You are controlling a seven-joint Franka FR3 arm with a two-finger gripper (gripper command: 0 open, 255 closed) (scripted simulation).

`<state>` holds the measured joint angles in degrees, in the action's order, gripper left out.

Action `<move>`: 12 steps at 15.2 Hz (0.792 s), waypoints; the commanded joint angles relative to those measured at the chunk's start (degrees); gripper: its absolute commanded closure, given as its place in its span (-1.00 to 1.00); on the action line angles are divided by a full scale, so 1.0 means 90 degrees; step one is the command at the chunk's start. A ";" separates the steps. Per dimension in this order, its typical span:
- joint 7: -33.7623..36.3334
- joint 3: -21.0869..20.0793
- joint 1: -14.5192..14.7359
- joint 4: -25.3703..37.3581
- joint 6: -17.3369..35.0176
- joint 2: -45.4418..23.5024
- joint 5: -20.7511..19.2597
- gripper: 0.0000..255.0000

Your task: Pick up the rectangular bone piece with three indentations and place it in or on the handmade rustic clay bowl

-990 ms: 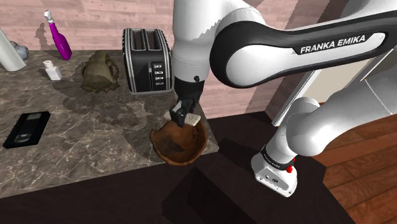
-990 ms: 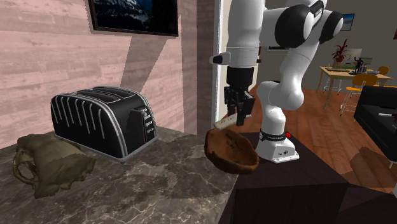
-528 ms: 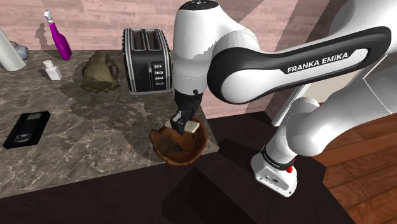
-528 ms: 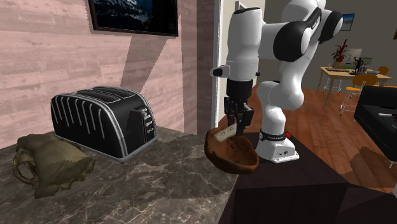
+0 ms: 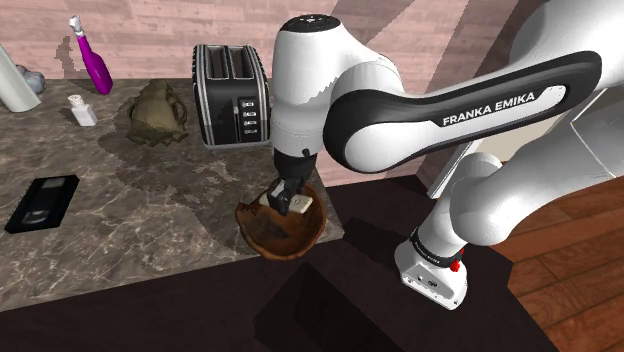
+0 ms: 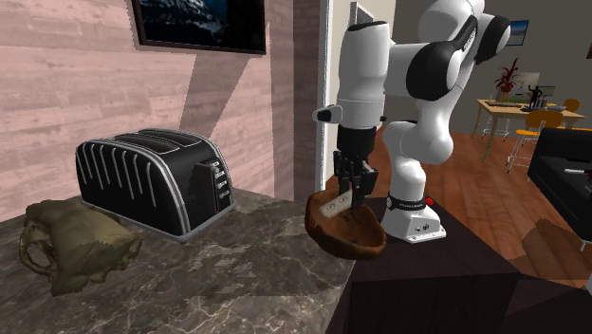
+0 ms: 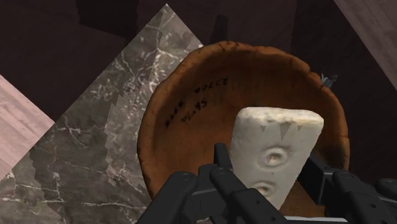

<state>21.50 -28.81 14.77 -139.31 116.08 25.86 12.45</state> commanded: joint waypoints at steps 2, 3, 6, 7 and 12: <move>0.0000 0.0000 0.0000 -0.0001 0.0002 0.0000 0.0000 -1.00; 0.0000 0.0000 0.0000 -0.0001 0.0002 0.0000 0.0000 -1.00; 0.0000 0.0000 0.0000 -0.0001 0.0002 0.0000 0.0000 -1.00; 0.0000 0.0000 0.0000 -0.0001 0.0002 0.0000 0.0000 -1.00; -0.0016 0.0166 -0.0010 0.0648 -0.0855 0.0214 -0.0048 -1.00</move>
<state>21.42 -27.56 14.58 -133.95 109.45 27.24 11.95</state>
